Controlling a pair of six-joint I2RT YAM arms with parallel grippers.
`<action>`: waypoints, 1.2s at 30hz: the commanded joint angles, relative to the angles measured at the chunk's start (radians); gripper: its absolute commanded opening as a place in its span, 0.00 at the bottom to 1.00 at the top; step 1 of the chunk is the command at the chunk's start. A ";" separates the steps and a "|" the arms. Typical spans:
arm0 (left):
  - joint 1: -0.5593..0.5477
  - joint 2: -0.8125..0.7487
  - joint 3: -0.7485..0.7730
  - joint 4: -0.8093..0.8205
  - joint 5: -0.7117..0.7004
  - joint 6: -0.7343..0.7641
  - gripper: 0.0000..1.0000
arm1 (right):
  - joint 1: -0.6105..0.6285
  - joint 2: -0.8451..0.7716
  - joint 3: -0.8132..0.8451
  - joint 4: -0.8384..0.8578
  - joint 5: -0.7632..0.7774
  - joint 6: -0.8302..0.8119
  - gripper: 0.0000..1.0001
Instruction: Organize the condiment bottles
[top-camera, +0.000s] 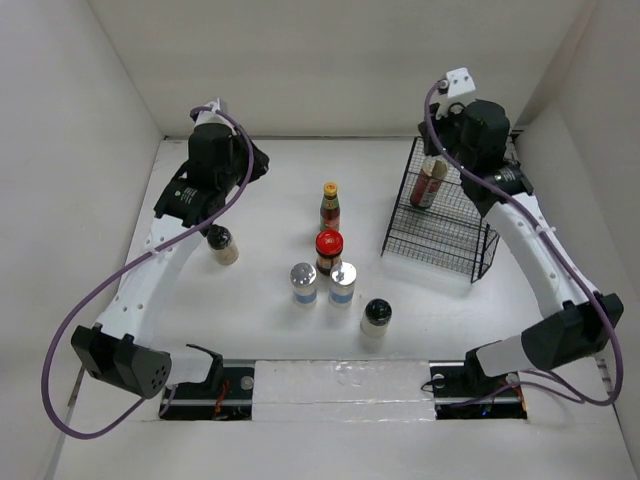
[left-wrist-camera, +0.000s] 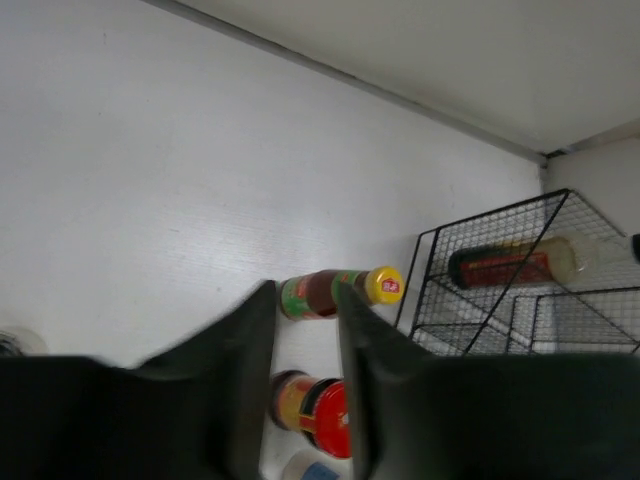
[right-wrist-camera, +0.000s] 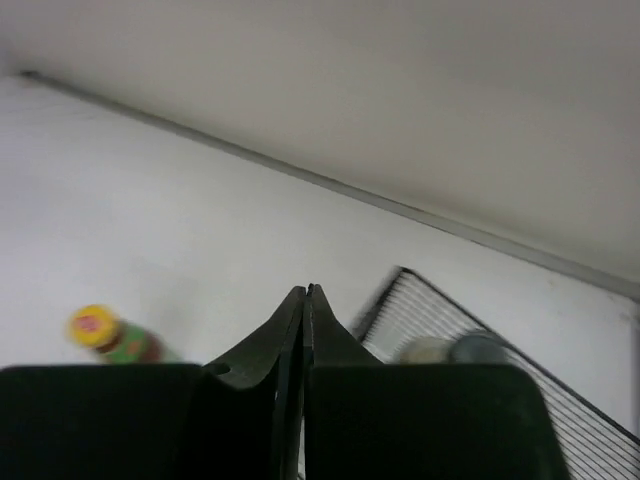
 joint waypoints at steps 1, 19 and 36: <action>0.001 -0.018 -0.025 0.033 0.005 0.004 0.16 | 0.125 -0.034 0.002 -0.017 -0.116 -0.041 0.01; 0.001 -0.057 -0.062 0.033 -0.004 0.004 0.42 | 0.341 0.329 -0.069 0.151 -0.223 -0.047 0.92; 0.001 -0.087 -0.071 0.024 -0.018 0.013 0.42 | 0.341 0.249 0.012 0.316 -0.142 -0.001 0.12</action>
